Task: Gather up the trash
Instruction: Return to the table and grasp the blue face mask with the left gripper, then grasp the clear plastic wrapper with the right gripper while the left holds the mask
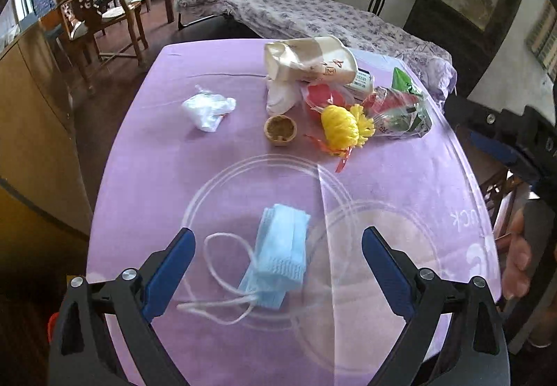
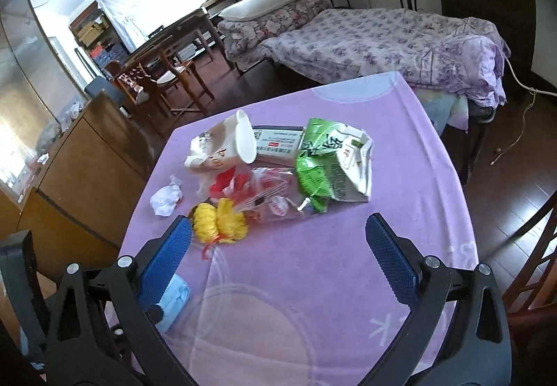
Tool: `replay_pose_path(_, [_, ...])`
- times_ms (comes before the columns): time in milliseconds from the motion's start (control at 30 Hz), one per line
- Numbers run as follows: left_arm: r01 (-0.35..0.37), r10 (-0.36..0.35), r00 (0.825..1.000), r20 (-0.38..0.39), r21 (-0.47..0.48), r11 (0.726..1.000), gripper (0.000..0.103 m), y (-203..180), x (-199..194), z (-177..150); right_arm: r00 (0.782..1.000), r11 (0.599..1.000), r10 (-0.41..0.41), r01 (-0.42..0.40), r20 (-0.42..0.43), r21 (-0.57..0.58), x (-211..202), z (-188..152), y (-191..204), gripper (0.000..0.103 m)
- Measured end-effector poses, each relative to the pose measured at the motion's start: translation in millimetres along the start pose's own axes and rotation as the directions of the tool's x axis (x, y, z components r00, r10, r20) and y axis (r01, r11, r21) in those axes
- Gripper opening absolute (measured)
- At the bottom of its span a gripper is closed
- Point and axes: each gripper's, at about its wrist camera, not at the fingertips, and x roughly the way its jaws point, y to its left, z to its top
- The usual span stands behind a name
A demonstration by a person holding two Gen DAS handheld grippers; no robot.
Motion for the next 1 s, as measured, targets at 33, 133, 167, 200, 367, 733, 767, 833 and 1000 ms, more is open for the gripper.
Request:
replay_pose_path(33, [-0.011,0.011,1.000,-0.002,0.008,1.000,0.093,-1.7,0.8,-0.8,1.000,1.000,-0.001,0.001,0.000,0.004,-1.3,-0.5,-1.9,0.096])
replay_pose_path(133, [-0.015,0.015,1.000,-0.001,0.045,0.999,0.085,-8.6,7.5,-2.2,1.000,1.000,-0.018,0.018,-0.003,0.007,0.6,-1.2,-4.7,0.096])
replay_pose_path(167, [-0.014,0.014,1.000,-0.005,0.055,0.998,0.082,-10.5,9.2,-2.9,1.000,1.000,-0.023,0.023,-0.006,0.005,-0.2,-2.8,-4.9,0.096])
replay_pose_path(200, [-0.009,0.009,1.000,-0.011,0.064,0.998,0.080,-12.0,12.6,-4.0,1.000,1.000,-0.029,0.029,-0.011,0.003,1.2,-3.3,-5.0,0.096])
replay_pose_path(367, [0.016,-0.012,0.999,-0.052,0.063,0.998,0.043,-9.2,21.5,-11.4,0.999,0.999,-0.044,0.043,-0.023,-0.014,3.8,-7.4,-4.2,0.096])
replay_pose_path(733, [0.112,-0.114,0.993,-0.019,-0.095,0.989,0.023,30.8,16.8,-13.6,0.995,0.993,-0.076,0.069,-0.068,-0.097,21.6,-17.4,12.5,0.096])
replay_pose_path(767, [0.112,-0.115,0.993,-0.017,-0.106,0.988,0.023,32.1,16.0,-13.0,0.994,0.993,-0.077,0.070,-0.071,-0.095,23.4,-17.5,12.7,0.096])
replay_pose_path(833, [0.131,-0.134,0.991,-0.017,-0.134,0.982,0.023,38.8,16.7,-11.0,0.995,0.994,-0.078,0.073,-0.062,-0.083,25.2,-15.5,11.9,0.096])
replay_pose_path(1000, [0.134,-0.134,0.991,0.003,-0.119,0.984,0.023,39.2,12.2,-9.5,0.995,0.993,-0.098,0.097,-0.004,-0.069,32.6,2.2,17.7,0.096])
